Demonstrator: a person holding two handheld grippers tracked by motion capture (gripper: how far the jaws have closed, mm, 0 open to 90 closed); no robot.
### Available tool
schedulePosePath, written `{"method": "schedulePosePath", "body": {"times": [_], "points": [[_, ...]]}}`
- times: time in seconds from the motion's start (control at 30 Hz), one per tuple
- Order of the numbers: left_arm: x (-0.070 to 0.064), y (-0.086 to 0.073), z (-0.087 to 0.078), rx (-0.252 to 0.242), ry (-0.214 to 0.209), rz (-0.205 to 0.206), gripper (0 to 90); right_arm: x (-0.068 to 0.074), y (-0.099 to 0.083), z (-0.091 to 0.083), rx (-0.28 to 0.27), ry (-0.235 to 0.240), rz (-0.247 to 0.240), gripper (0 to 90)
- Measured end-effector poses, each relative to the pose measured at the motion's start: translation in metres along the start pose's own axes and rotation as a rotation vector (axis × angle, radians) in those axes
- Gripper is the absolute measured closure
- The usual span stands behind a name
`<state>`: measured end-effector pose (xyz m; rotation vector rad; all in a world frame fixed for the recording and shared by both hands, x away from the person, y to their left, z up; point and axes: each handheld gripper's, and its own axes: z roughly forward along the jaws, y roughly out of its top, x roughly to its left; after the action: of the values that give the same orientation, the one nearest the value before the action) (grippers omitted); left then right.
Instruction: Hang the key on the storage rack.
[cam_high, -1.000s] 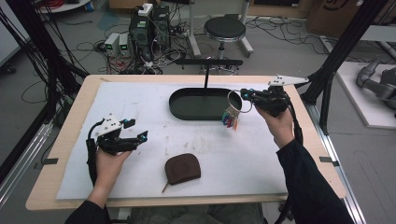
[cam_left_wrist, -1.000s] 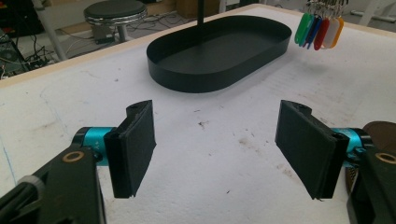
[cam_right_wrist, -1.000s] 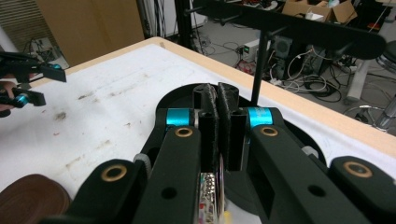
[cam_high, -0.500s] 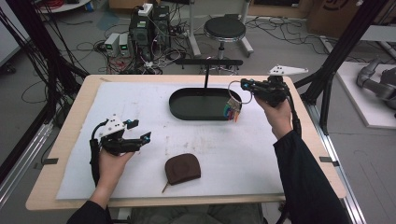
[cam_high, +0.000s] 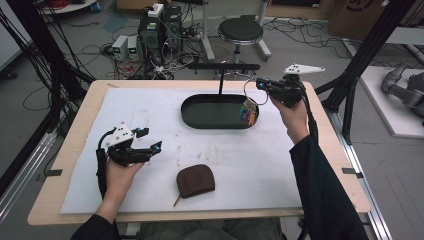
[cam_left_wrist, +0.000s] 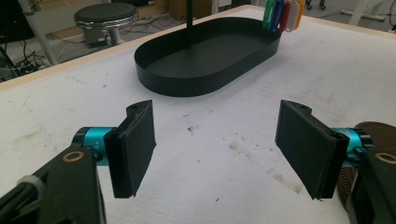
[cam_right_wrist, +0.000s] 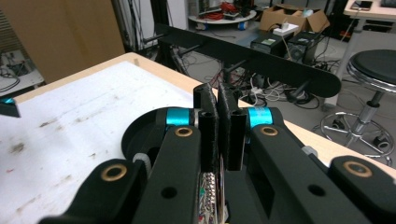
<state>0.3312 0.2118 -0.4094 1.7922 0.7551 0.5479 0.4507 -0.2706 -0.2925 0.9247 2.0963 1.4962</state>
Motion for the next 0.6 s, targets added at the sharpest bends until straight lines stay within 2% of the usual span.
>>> {"method": "schedulePosePath", "body": {"times": [0.13, 0.27, 0.6], "points": [[0.0, 0.0, 0.001, 0.004, -0.003, 0.006, 28.6, -0.005, 0.003, 0.004, 0.019, -0.011, 0.004, 87.8], [0.0, 0.0, 0.001, 0.005, -0.003, 0.011, 28.6, -0.007, 0.01, 0.006, -0.005, -0.026, -0.004, 87.8], [0.0, 0.0, 0.001, 0.006, -0.004, 0.012, 28.6, -0.014, 0.013, 0.018, 0.007, -0.051, 0.005, 87.8]]}}
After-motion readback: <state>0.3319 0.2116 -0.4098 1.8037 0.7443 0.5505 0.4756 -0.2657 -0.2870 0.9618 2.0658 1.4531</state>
